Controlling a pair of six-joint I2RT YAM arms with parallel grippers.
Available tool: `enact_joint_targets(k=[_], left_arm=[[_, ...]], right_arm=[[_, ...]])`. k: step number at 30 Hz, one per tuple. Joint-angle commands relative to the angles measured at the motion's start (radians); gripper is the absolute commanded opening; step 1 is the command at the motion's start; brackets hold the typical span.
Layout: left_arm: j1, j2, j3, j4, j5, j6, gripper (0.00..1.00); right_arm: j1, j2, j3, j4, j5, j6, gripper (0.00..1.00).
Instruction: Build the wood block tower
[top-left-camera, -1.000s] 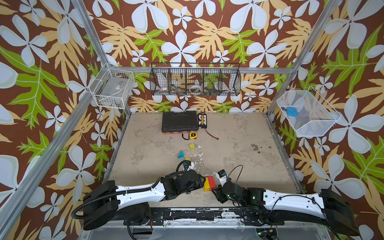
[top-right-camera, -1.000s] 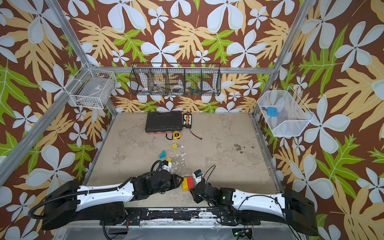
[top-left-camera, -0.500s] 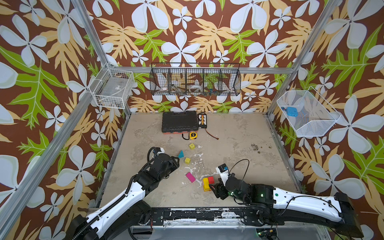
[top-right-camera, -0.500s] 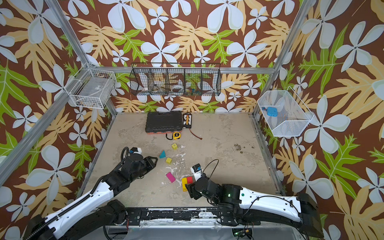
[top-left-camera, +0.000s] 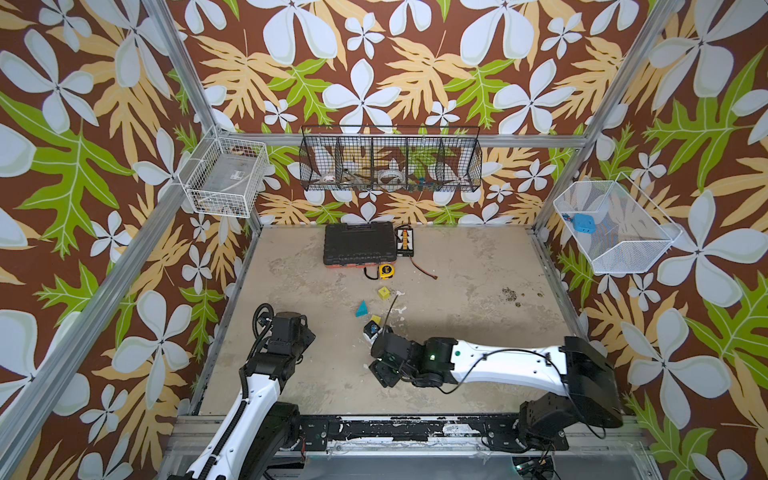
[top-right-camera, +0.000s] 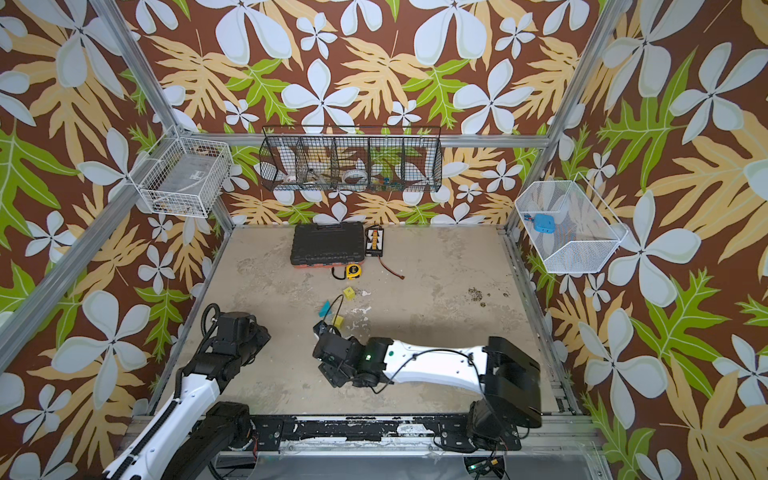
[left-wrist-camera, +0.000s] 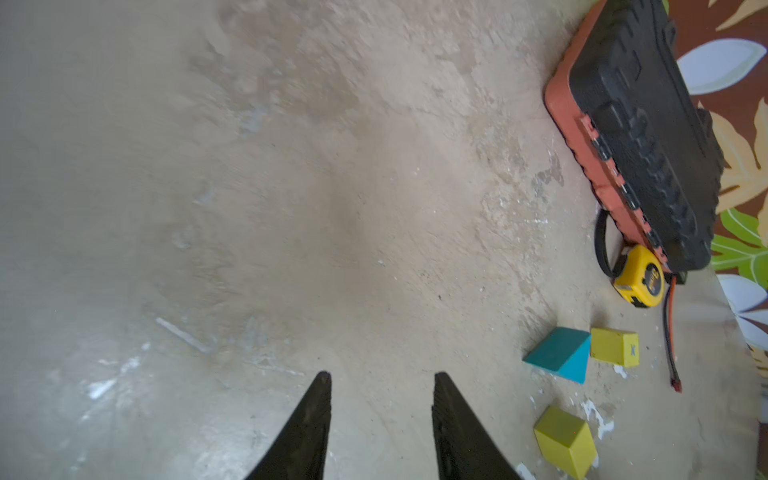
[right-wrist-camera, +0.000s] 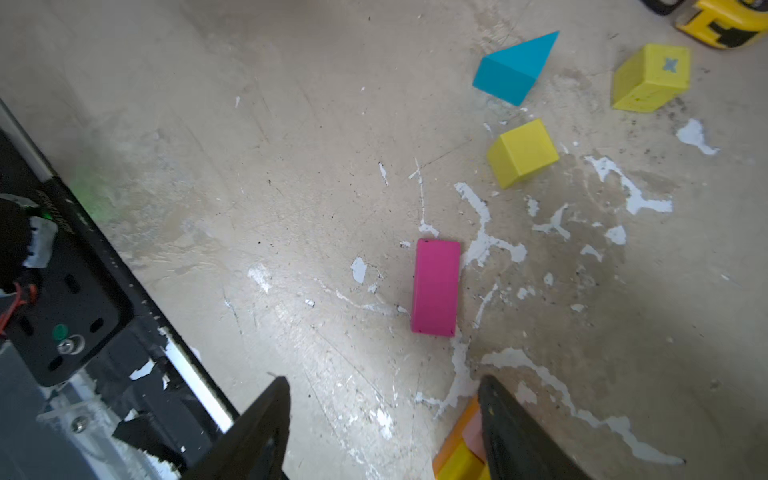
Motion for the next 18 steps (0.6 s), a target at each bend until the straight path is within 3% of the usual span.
enact_joint_targets(k=[1, 10, 18], left_arm=[[0.002, -0.047, -0.038, -0.014, -0.138, -0.003, 0.43], [0.003, -0.137, -0.101, 0.017, -0.169, -0.024, 0.42], [0.003, -0.148, -0.112, 0.013, -0.146, -0.02, 0.42]], right_arm=[[-0.02, 0.085, 0.068, -0.059, -0.018, -0.054, 0.71], [-0.081, 0.291, 0.209, -0.11, -0.038, -0.077, 0.71], [-0.124, 0.332, 0.196, -0.094, -0.054, -0.077, 0.67]])
